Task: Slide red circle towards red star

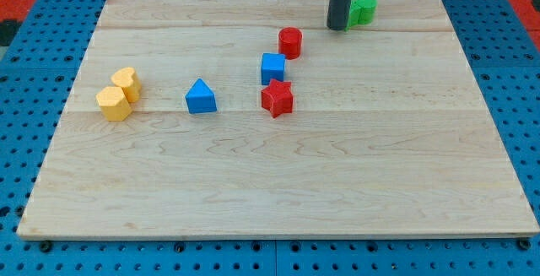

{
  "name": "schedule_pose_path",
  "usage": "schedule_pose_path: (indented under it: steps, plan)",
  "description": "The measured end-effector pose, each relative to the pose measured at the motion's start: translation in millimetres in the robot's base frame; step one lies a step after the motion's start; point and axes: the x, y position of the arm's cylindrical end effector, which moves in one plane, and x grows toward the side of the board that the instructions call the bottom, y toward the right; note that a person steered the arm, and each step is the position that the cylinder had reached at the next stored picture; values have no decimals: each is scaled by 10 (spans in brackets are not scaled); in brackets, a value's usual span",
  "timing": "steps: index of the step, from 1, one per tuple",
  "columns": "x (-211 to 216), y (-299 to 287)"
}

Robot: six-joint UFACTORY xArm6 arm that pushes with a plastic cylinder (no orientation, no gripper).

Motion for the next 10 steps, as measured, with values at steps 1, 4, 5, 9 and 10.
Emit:
schedule_pose_path:
  steps: [1,4,5,9,10]
  plan:
    - [1,16]
    - [145,-622]
    - [365,-123]
    - [641,-1497]
    - [438,-1657]
